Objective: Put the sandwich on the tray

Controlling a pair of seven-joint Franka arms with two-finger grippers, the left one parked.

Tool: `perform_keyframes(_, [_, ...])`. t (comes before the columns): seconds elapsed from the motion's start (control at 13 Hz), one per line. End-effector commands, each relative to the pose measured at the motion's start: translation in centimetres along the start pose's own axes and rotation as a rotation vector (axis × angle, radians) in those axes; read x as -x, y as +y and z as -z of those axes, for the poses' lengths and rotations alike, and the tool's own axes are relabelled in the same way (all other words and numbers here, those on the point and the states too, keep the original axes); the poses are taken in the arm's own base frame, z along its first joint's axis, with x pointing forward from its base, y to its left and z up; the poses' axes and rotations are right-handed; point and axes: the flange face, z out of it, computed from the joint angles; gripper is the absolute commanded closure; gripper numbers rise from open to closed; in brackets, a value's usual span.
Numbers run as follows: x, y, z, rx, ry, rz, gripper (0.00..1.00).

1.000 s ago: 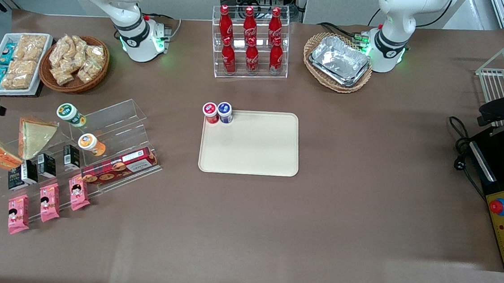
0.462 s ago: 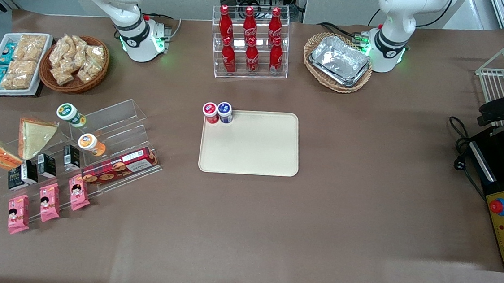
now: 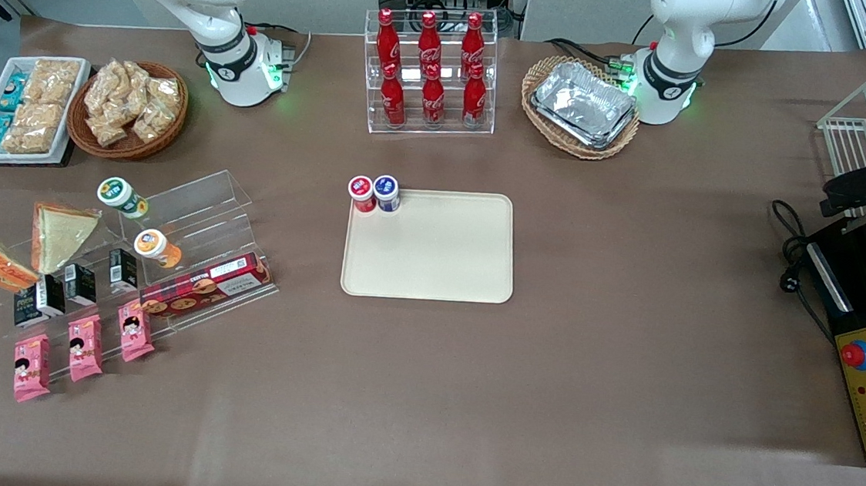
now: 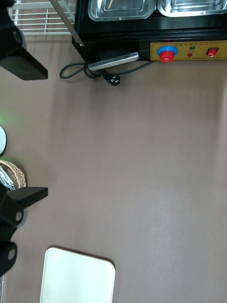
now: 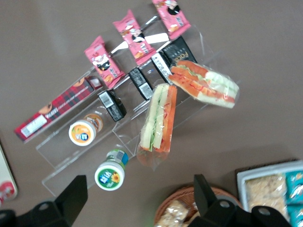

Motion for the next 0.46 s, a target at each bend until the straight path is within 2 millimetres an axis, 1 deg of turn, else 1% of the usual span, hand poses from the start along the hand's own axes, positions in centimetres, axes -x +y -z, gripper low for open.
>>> perform_keyframes(0.0, [-0.3, 0.5, -0.6, -0.012, -0.019, -0.313, 0.00])
perform_keyframes(0.08, [-0.3, 0.7, -0.7, -0.020, -0.023, -0.453, 0.00])
perform_keyframes(0.15, [-0.6, 0.6, -0.9, -0.022, -0.027, -0.550, 0.00])
perform_keyframes(0.23, [-0.9, 0.4, -1.3, -0.039, -0.037, -0.595, 0.00])
perform_keyframes(0.31, [-1.1, 0.5, -1.6, -0.046, -0.039, -0.590, 0.00])
perform_keyframes(0.38, [-1.1, 1.6, -1.9, -0.040, -0.037, -0.525, 0.00])
